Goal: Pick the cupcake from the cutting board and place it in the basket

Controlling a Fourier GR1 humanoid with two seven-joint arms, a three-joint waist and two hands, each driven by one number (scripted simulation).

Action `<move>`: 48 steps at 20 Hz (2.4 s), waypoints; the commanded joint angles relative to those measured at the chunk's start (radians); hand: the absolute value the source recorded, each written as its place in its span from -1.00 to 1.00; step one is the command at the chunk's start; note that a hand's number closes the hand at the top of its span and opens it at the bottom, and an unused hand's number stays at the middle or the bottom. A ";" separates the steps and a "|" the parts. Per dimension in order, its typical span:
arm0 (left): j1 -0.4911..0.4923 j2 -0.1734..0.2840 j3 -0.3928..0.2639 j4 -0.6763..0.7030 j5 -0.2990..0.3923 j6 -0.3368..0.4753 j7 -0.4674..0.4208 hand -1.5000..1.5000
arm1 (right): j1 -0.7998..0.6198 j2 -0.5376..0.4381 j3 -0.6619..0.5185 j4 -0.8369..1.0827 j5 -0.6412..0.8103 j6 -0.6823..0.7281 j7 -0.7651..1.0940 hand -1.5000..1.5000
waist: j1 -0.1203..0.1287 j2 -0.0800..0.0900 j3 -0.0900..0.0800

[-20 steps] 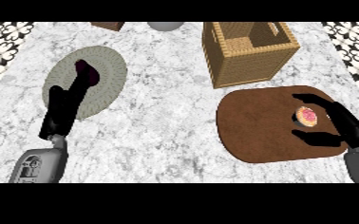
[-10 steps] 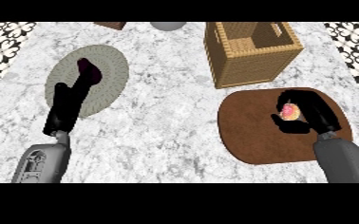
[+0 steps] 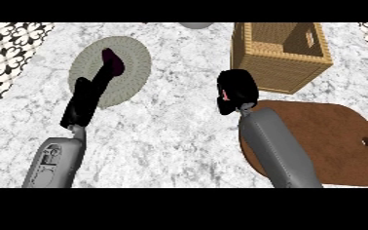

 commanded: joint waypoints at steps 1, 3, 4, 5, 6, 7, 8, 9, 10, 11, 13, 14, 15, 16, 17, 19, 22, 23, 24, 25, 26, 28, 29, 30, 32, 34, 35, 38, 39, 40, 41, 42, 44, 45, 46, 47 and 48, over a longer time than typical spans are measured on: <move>-0.026 0.012 0.007 0.022 0.010 -0.020 -0.009 0.00 | -0.195 0.053 0.122 0.071 0.012 0.033 0.243 1.00 | 0.021 0.004 0.005; -0.026 -0.033 -0.028 0.011 -0.013 0.010 0.022 0.00 | -0.181 0.054 0.143 0.047 -0.184 -0.050 0.301 1.00 | 0.017 0.001 0.009; -0.018 -0.015 -0.019 0.019 0.002 -0.017 0.001 0.00 | -0.230 0.054 0.120 0.052 -0.227 -0.065 0.322 1.00 | 0.027 0.005 0.009; -0.027 -0.029 -0.021 0.027 -0.006 0.003 -0.001 0.00 | -0.247 0.055 0.158 0.022 -0.268 -0.078 0.372 1.00 | 0.031 0.002 0.008; -0.010 -0.046 -0.037 0.029 -0.024 0.022 -0.008 0.00 | -0.271 0.055 0.161 0.032 -0.314 -0.115 0.374 1.00 | 0.028 0.005 0.008; -0.044 -0.015 -0.002 0.025 0.004 -0.002 0.010 0.00 | -0.273 0.055 0.179 0.000 -0.354 -0.168 0.392 1.00 | 0.018 0.001 0.009; -0.045 -0.038 -0.016 0.059 -0.014 0.019 -0.003 0.00 | -0.337 0.055 0.154 0.010 -0.385 -0.183 0.388 1.00 | 0.006 0.007 0.008; -0.047 -0.017 0.005 0.070 -0.010 0.017 -0.011 0.00 | -0.365 0.055 0.174 -0.025 -0.406 -0.219 0.424 1.00 | 0.001 0.002 0.007; -0.066 0.003 0.013 0.058 0.009 -0.015 0.001 0.00 | -0.366 0.056 0.181 -0.042 -0.444 -0.277 0.440 1.00 | 0.009 0.001 0.008; -0.033 0.000 0.003 0.059 0.003 -0.016 -0.018 0.00 | -0.400 0.056 0.161 -0.067 -0.473 -0.313 0.477 1.00 | 0.016 -0.002 0.007; -0.032 -0.009 0.008 0.076 -0.017 0.021 -0.034 0.00 | -0.474 0.056 0.189 -0.112 -0.507 -0.364 0.559 1.00 | -0.016 -0.011 0.006; -0.020 -0.027 -0.008 0.071 -0.016 0.017 -0.027 0.00 | -0.522 0.056 0.188 -0.068 -0.512 -0.413 0.564 1.00 | -0.011 -0.005 0.006; -0.016 -0.006 0.020 0.082 -0.007 0.019 -0.041 0.00 | -0.582 0.056 0.183 -0.080 -0.533 -0.408 0.604 1.00 | -0.023 -0.008 0.005; -0.015 0.018 0.032 0.069 0.003 -0.001 -0.026 0.00 | -0.599 0.056 0.211 -0.077 -0.531 -0.460 0.620 1.00 | -0.032 -0.011 0.005; -0.046 0.000 0.032 0.066 -0.001 0.022 -0.002 0.00 | -0.670 0.056 0.203 -0.041 -0.533 -0.459 0.658 1.00 | -0.041 -0.010 0.005; -0.002 -0.003 0.023 0.069 -0.013 0.026 -0.035 0.00 | -0.776 0.056 0.230 -0.005 -0.551 -0.458 0.720 1.00 | -0.053 -0.012 0.005; 0.003 -0.018 0.022 0.067 -0.016 0.042 -0.036 0.00 | -0.904 0.056 0.179 0.074 -0.586 -0.456 0.764 1.00 | -0.071 -0.012 0.005; 0.007 0.020 0.056 0.053 0.006 0.024 -0.046 0.00 | -0.933 0.056 0.146 0.099 -0.594 -0.465 0.748 1.00 | -0.073 -0.012 0.005; -0.024 0.001 0.050 0.074 0.002 0.035 -0.018 0.00 | -0.945 0.056 0.159 0.119 -0.602 -0.467 0.735 1.00 | -0.088 -0.012 0.005; 0.018 0.012 0.041 0.037 -0.003 0.025 -0.030 0.00 | -1.001 0.056 0.114 0.141 -0.605 -0.462 0.763 1.00 | -0.080 -0.014 0.005; -0.001 -0.031 0.032 0.058 -0.018 0.072 -0.023 0.00 | -1.029 0.056 0.095 0.188 -0.622 -0.446 0.742 1.00 | -0.086 -0.011 0.005; -0.002 0.034 0.071 0.051 0.023 0.006 -0.010 0.00 | -1.087 0.050 0.046 0.274 -0.584 -0.425 0.698 1.00 | -0.093 -0.011 0.005; 0.024 0.025 0.067 0.062 0.003 0.030 -0.048 0.00 | -1.072 0.056 0.078 0.286 -0.588 -0.492 0.712 1.00 | -0.091 -0.010 0.005; -0.002 -0.007 0.050 0.071 -0.017 0.066 -0.037 0.00 | -1.091 0.046 0.036 0.313 -0.573 -0.449 0.681 1.00 | -0.107 -0.011 0.005; 0.069 0.009 0.043 -0.006 -0.004 0.035 -0.040 0.00 | -1.146 0.018 0.032 0.386 -0.555 -0.400 0.716 1.00 | -0.093 -0.014 0.005; 0.040 0.026 0.078 0.068 0.002 0.041 -0.063 0.00 | -1.144 -0.010 0.090 0.420 -0.528 -0.281 0.734 1.00 | -0.114 -0.014 0.004; 0.024 0.042 0.074 0.039 0.019 0.006 -0.023 0.00 | -1.155 -0.042 0.083 0.467 -0.523 -0.261 0.713 1.00 | -0.104 -0.011 0.005; 0.035 0.026 0.067 0.012 0.013 0.026 -0.016 0.00 | -1.168 -0.107 0.112 0.541 -0.491 -0.163 0.682 1.00 | -0.106 -0.012 0.005; 0.016 0.016 0.056 0.036 -0.014 0.050 -0.016 0.00 | -1.156 -0.070 0.129 0.562 -0.473 -0.171 0.697 1.00 | -0.113 -0.010 0.005; 0.035 0.030 0.067 0.012 0.023 0.007 -0.016 0.00 | -1.148 -0.071 0.126 0.600 -0.468 -0.173 0.688 1.00 | -0.100 -0.008 0.005; 0.049 0.028 0.078 0.060 0.011 0.026 -0.067 0.00 | -1.143 -0.080 0.134 0.586 -0.467 -0.127 0.681 1.00 | -0.118 -0.011 0.005; 0.069 0.007 0.051 -0.018 0.005 0.035 -0.020 0.00 | -1.129 -0.128 0.089 0.589 -0.496 -0.136 0.628 1.00 | -0.111 -0.013 0.007; 0.028 0.025 0.070 0.013 0.009 0.031 -0.010 0.00 | -1.110 -0.153 0.113 0.636 -0.462 -0.123 0.614 1.00 | -0.114 -0.009 0.006; 0.054 0.028 0.078 0.036 0.014 0.026 -0.044 0.00 | -1.095 -0.166 0.108 0.611 -0.466 -0.105 0.611 1.00 | -0.125 -0.013 0.006; -0.026 0.045 0.094 0.072 0.007 0.033 -0.005 0.00 | -1.106 -0.153 0.112 0.624 -0.451 -0.115 0.614 1.00 | -0.126 -0.011 0.006; 0.037 0.017 0.068 0.028 0.009 0.031 -0.018 0.00 | -1.056 -0.196 0.105 0.640 -0.451 -0.134 0.553 1.00 | -0.118 -0.010 0.007; 0.052 0.029 0.078 0.034 0.017 0.019 -0.037 0.00 | -1.057 -0.221 0.099 0.625 -0.448 -0.123 0.545 1.00 | -0.123 -0.013 0.007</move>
